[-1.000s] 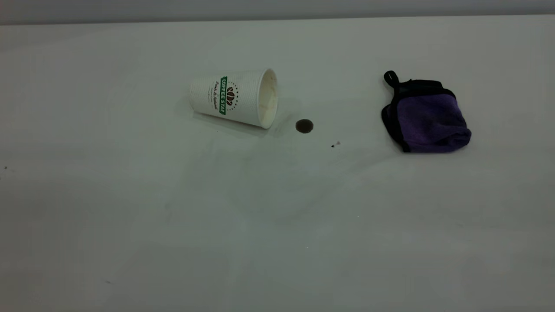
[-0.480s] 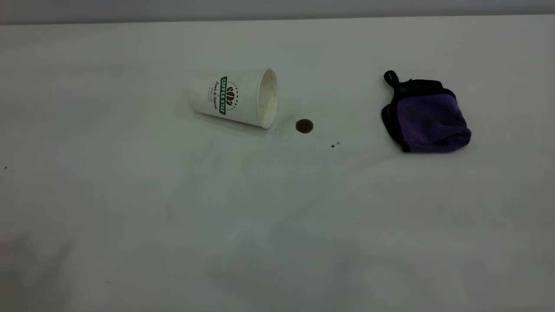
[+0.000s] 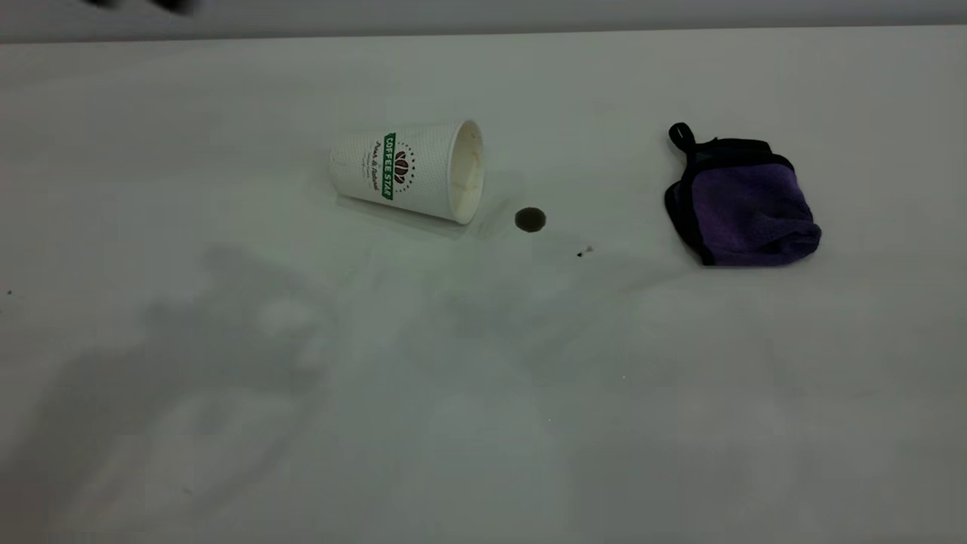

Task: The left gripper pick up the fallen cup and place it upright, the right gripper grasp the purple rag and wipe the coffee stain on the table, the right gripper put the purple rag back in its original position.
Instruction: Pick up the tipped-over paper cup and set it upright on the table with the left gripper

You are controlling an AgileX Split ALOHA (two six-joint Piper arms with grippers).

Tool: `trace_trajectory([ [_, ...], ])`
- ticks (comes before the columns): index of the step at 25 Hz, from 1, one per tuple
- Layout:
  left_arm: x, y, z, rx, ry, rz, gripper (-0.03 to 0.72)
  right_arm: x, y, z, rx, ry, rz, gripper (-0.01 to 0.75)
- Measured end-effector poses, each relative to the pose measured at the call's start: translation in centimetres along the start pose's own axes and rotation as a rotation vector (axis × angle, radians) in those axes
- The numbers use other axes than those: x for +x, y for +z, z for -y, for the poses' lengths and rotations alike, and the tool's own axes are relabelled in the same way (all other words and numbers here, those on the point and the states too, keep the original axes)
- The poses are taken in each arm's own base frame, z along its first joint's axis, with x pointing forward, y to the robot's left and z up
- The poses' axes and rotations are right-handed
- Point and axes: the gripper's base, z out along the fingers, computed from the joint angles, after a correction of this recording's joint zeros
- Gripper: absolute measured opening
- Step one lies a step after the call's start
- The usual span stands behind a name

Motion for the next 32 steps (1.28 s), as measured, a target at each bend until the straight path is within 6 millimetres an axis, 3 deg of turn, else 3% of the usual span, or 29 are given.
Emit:
trace_trajectory([
  [4, -2.7, 5.1, 2.1, -0.052, 0.043, -0.089, 0.586, 0.0, 0.0, 0.0, 0.0, 0.0, 0.0, 0.442],
  [11, -7.1, 12.0, 5.4, -0.262, 0.075, -0.091, 0.578, 0.0, 0.0, 0.0, 0.0, 0.0, 0.0, 0.442],
  [16, -9.0, 17.1, 7.1, -0.349, 0.075, -0.051, 0.578, 0.0, 0.0, 0.0, 0.0, 0.0, 0.0, 0.442],
  [22, -10.0, 22.6, 7.4, -0.417, 0.04, -0.007, 0.578, 0.0, 0.0, 0.0, 0.0, 0.0, 0.0, 0.442],
  [25, -10.1, 23.8, 7.3, -0.427, 0.024, 0.0, 0.578, 0.0, 0.0, 0.0, 0.0, 0.0, 0.0, 0.442],
  [32, -9.8, 24.1, 7.0, -0.464, 0.022, -0.024, 0.56, 0.0, 0.0, 0.0, 0.0, 0.0, 0.0, 0.442],
])
